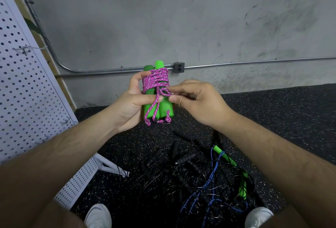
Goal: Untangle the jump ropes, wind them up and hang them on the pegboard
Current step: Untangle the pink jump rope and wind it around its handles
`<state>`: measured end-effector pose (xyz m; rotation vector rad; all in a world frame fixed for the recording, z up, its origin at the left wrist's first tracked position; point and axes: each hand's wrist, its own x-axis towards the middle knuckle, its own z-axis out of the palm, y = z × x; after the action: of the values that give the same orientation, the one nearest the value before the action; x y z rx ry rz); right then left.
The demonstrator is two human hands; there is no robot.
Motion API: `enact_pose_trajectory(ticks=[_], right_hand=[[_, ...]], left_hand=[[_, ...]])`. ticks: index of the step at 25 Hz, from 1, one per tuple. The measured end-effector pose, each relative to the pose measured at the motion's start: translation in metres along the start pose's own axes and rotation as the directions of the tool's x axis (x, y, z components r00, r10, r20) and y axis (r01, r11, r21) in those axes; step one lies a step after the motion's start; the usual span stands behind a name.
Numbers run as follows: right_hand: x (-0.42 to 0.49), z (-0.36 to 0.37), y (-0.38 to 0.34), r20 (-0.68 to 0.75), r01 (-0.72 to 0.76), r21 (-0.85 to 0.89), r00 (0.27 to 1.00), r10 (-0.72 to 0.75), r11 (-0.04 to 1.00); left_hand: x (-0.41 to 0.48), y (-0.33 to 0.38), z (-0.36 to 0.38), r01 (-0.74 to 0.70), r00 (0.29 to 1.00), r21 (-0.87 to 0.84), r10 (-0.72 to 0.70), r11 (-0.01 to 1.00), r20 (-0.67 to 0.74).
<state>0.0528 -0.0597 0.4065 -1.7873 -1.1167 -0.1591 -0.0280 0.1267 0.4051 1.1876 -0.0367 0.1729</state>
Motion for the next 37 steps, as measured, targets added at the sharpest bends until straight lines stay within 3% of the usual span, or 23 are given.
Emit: enact_pose_trajectory(ticks=[4,9,13,19,24,28,30,32,34,37], right_hand=[[-0.001,-0.005,0.004,0.020,-0.031,-0.056,0.999,0.033,0.998],[-0.003,-0.003,-0.005,0.057,0.029,-0.161,0.998,-0.020,0.986],[-0.004,-0.001,-0.009,0.102,0.085,-0.222,0.993,-0.063,0.971],[-0.004,-0.004,-0.006,0.101,0.043,-0.183,0.995,-0.024,0.982],[-0.009,0.023,-0.004,-0.125,-0.168,0.154,0.974,0.187,0.974],[-0.009,0.036,-0.009,-0.203,-0.185,0.099,0.958,0.202,0.978],[-0.010,0.034,-0.010,-0.167,-0.160,0.079,0.971,0.171,0.984],[-0.011,0.033,-0.014,-0.104,-0.149,0.081,0.982,0.157,0.986],[-0.011,0.033,-0.016,-0.039,-0.022,-0.058,0.999,0.020,0.998],[-0.006,0.033,-0.012,0.081,0.158,-0.237,0.986,-0.143,0.958]], left_hand=[[0.001,0.001,-0.003,0.006,1.000,0.010,-0.006,1.000,0.007],[0.000,0.000,0.002,0.038,0.999,-0.005,-0.038,0.999,-0.004],[0.000,-0.004,0.002,0.040,0.999,0.090,-0.040,0.995,-0.001],[-0.001,-0.005,0.000,0.036,0.996,0.062,-0.041,0.997,0.076],[-0.002,-0.007,0.003,0.023,0.993,0.080,-0.032,0.997,0.111],[-0.001,-0.006,0.003,0.007,0.993,0.119,-0.021,0.993,0.116],[-0.001,-0.005,-0.002,-0.004,0.994,0.202,-0.018,0.979,0.109],[-0.002,-0.006,-0.007,-0.035,0.993,0.403,-0.012,0.914,0.115],[-0.004,-0.008,-0.012,-0.076,0.989,0.583,-0.013,0.809,0.146],[-0.008,-0.006,-0.016,-0.071,0.984,0.708,-0.069,0.703,0.166]])
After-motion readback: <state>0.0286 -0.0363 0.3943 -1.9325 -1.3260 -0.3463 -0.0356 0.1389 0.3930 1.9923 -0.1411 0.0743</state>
